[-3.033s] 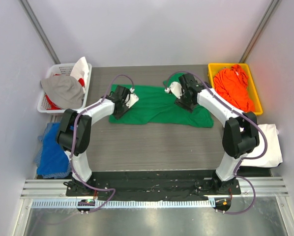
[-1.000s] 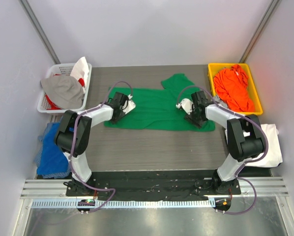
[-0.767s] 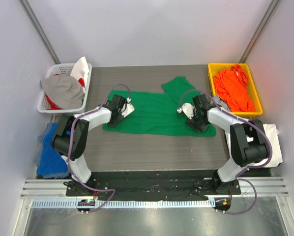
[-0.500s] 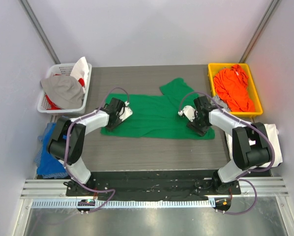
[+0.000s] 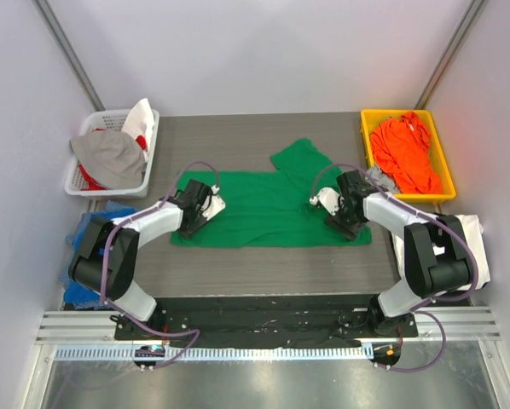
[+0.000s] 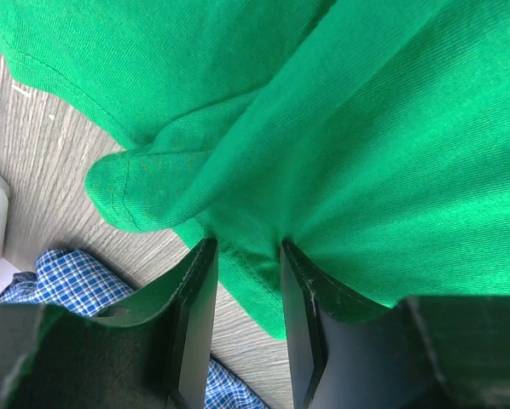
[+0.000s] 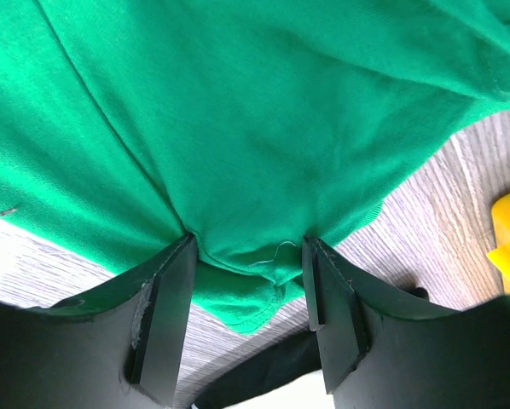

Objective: Fold and stack the t-shirts
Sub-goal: Fold the tshirt

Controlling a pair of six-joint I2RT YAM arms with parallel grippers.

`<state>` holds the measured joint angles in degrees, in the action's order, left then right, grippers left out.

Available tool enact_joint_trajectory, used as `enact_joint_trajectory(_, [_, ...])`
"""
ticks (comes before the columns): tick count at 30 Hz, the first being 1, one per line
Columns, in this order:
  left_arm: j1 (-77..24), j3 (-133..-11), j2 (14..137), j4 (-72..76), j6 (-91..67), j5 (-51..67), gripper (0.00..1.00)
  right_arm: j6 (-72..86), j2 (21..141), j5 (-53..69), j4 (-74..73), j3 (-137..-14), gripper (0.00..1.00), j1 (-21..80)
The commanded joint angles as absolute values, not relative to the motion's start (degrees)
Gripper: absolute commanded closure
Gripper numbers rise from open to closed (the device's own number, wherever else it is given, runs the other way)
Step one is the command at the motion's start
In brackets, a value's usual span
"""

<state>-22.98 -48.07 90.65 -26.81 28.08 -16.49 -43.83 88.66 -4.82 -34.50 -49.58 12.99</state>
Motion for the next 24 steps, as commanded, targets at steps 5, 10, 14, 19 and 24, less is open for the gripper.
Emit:
enact_joint_trajectory(5, [-22.85, -44.92, 88.95, -27.86, 28.21, -18.55, 0.6, -45.79, 85.96, -8.17, -33.93, -48.25, 0.4, 12.74])
enact_joint_trajectory(10, [-22.85, -43.86, 86.14, -29.53, 27.6, -17.93, 0.6, -45.26, 84.47, -7.47, -35.42, -48.34, 0.4, 12.74])
enact_joint_trajectory(14, [-22.94, -42.72, 84.64, -30.41, 27.16, -17.58, 0.6, -44.83, 83.06, -6.68, -36.82, -48.16, 0.4, 12.74])
enact_joint_trajectory(19, [-23.11, -43.24, 82.88, -32.25, 26.02, -16.09, 0.6, -44.21, 81.3, -5.71, -38.23, -49.04, 0.4, 12.74])
enact_joint_trajectory(24, [-23.64, -46.93, 82.44, -34.36, 25.23, -14.86, 0.59, -43.07, 80.68, -5.18, -39.99, -53.16, 0.39, 12.83])
